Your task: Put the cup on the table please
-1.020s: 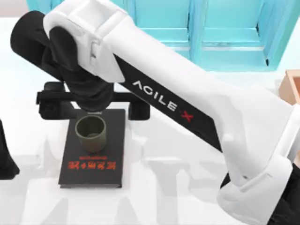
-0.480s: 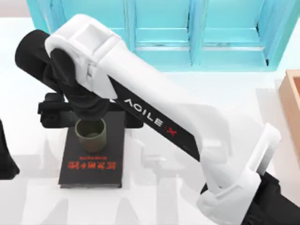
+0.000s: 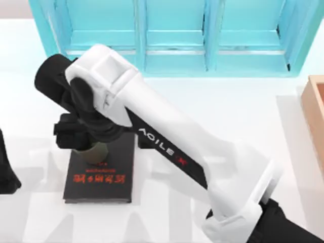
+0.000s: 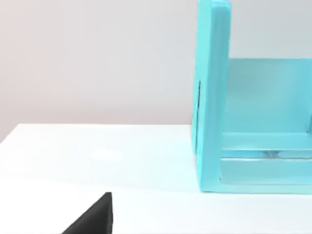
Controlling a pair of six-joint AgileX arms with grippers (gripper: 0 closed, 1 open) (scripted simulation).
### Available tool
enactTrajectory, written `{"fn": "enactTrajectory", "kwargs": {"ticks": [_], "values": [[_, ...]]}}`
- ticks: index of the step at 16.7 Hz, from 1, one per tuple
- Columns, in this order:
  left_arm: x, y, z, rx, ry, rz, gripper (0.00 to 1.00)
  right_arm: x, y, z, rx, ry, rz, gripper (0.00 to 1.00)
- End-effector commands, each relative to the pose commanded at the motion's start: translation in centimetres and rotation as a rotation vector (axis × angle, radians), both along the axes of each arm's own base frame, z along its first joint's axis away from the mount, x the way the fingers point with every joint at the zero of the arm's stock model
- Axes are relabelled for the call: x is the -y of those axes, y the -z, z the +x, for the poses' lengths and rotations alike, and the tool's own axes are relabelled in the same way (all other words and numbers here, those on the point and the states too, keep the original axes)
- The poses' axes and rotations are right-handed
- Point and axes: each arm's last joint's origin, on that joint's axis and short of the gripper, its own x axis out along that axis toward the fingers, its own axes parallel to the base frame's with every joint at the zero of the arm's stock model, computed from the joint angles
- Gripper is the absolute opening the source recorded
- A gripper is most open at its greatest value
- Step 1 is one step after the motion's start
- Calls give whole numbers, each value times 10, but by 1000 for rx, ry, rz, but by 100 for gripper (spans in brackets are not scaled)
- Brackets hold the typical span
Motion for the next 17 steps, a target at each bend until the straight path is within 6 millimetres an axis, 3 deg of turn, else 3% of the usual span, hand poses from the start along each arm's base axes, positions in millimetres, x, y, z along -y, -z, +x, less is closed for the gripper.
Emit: {"fn": "enactTrajectory", "kwargs": {"ticks": [3, 16, 17], "values": [[0, 0, 0, 0, 0, 0, 100, 0, 0, 0, 0, 0, 0, 100], [0, 0, 0, 0, 0, 0, 100, 0, 0, 0, 0, 0, 0, 2], [0, 0, 0, 0, 0, 0, 100, 0, 0, 0, 0, 0, 0, 0]]}}
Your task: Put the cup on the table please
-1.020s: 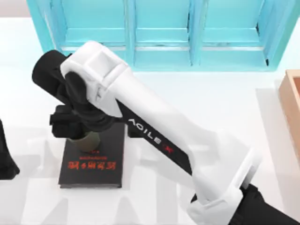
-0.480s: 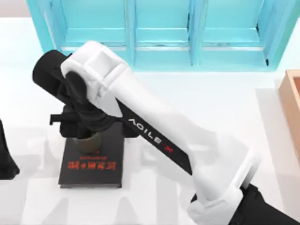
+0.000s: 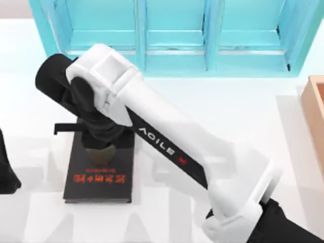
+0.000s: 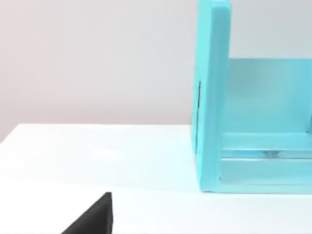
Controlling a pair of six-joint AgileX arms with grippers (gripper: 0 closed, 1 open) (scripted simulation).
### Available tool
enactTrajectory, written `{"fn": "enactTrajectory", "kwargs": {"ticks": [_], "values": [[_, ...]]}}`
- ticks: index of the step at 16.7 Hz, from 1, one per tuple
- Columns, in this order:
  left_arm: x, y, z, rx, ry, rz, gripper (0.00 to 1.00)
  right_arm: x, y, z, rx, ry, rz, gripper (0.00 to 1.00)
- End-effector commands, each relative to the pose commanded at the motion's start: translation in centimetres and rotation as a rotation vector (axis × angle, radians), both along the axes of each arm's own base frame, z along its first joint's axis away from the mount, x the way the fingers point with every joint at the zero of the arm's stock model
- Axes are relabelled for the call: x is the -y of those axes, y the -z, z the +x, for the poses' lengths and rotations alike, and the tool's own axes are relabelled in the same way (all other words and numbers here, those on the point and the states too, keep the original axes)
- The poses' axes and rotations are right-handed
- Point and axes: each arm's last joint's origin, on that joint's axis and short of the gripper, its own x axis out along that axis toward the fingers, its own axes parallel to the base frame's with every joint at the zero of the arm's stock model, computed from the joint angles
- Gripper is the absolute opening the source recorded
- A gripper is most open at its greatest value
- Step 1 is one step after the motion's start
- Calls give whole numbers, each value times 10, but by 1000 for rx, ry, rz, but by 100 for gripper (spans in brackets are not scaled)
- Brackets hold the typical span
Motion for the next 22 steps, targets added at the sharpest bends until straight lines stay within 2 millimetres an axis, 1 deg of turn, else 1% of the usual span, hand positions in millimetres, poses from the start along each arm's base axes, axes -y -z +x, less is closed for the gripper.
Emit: {"fn": "enactTrajectory", "kwargs": {"ticks": [7, 10, 16, 22], "values": [[0, 0, 0, 0, 0, 0, 100, 0, 0, 0, 0, 0, 0, 0], [0, 0, 0, 0, 0, 0, 100, -2, -3, -2, 2, -4, 2, 0], [0, 0, 0, 0, 0, 0, 100, -4, -28, 1, 0, -6, -5, 0], [0, 0, 0, 0, 0, 0, 100, -1, -51, -2, 1, -3, 2, 0]]}}
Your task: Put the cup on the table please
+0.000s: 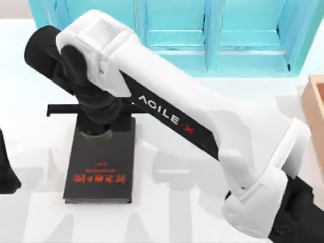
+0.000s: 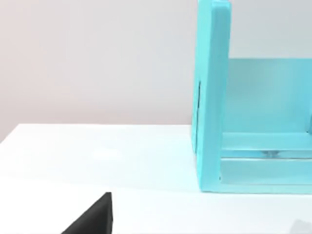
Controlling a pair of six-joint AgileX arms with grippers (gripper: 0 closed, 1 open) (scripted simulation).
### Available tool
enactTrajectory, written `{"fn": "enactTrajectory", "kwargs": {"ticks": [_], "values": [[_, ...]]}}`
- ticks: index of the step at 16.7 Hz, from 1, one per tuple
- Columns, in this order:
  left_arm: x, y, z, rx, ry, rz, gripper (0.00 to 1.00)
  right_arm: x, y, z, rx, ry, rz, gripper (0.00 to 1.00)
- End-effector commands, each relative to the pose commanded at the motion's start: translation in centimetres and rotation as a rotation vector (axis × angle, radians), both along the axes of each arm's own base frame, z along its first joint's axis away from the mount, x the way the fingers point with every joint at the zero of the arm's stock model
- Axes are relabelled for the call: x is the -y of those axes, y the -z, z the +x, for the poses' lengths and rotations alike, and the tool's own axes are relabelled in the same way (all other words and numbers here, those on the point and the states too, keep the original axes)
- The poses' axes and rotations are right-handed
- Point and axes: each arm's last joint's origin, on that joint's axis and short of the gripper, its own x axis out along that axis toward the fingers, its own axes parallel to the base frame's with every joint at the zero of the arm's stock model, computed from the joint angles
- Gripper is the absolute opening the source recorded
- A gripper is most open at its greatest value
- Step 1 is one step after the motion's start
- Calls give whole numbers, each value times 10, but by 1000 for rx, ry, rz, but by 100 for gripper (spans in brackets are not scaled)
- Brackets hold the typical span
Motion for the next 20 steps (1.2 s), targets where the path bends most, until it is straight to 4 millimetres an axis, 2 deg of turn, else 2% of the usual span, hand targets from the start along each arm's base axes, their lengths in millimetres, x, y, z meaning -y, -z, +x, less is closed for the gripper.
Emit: {"fn": "enactTrajectory", "kwargs": {"ticks": [6, 10, 13, 16, 20], "values": [[0, 0, 0, 0, 0, 0, 100, 2, 0, 2, -5, 0, -5, 0], [0, 0, 0, 0, 0, 0, 100, 30, -12, 26, -36, -1, -26, 0], [0, 0, 0, 0, 0, 0, 100, 69, -23, 50, -86, -1, -53, 0], [0, 0, 0, 0, 0, 0, 100, 121, -34, 69, -147, -1, -68, 0], [0, 0, 0, 0, 0, 0, 100, 195, -40, 77, -238, 0, -73, 0]]}}
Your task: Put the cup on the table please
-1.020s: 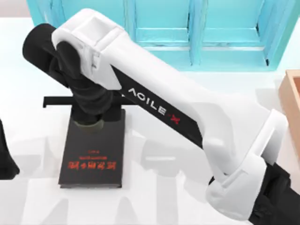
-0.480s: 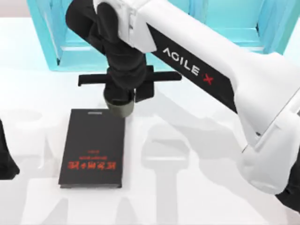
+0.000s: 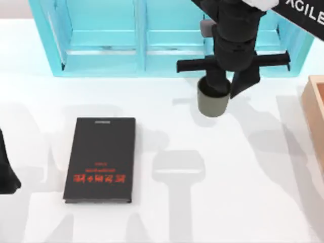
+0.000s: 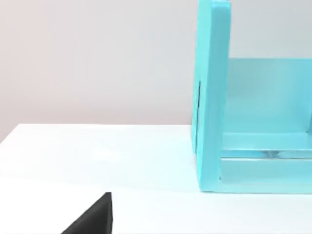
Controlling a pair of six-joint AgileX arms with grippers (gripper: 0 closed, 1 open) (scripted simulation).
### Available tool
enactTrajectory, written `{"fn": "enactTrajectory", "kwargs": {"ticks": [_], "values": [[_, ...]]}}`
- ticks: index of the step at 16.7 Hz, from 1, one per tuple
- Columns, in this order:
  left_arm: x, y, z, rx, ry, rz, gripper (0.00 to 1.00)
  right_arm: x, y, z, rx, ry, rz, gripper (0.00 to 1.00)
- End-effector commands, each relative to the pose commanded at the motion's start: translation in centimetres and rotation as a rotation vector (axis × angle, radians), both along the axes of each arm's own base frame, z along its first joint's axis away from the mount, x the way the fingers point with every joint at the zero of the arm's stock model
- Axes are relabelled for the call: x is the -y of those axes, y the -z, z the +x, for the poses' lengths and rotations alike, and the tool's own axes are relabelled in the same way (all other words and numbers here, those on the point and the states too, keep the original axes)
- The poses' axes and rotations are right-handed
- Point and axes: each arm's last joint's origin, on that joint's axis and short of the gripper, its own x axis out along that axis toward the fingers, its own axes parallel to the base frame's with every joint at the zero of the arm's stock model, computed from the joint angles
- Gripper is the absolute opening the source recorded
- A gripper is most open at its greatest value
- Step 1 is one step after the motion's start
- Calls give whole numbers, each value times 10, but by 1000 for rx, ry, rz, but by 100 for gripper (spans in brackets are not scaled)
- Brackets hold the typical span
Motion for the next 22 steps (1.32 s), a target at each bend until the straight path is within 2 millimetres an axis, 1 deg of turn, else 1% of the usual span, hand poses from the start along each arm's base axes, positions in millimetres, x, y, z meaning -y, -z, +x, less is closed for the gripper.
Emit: {"fn": "enactTrajectory", "kwargs": {"ticks": [2, 3, 5, 6, 9, 12, 20, 22], "values": [[0, 0, 0, 0, 0, 0, 100, 29, -2, -3, -28, 3, 9, 0], [0, 0, 0, 0, 0, 0, 100, 40, -4, -4, -36, 4, 16, 0], [0, 0, 0, 0, 0, 0, 100, 55, -6, -7, -42, 6, 26, 0], [0, 0, 0, 0, 0, 0, 100, 58, -7, -8, -44, 6, 28, 0], [0, 0, 0, 0, 0, 0, 100, 58, -7, -8, -44, 6, 28, 0], [0, 0, 0, 0, 0, 0, 100, 56, -3, -8, -43, 3, 26, 0], [0, 0, 0, 0, 0, 0, 100, 52, 49, -7, -40, 6, 29, 0], [0, 0, 0, 0, 0, 0, 100, 51, 58, -7, -44, 6, 28, 0]]}}
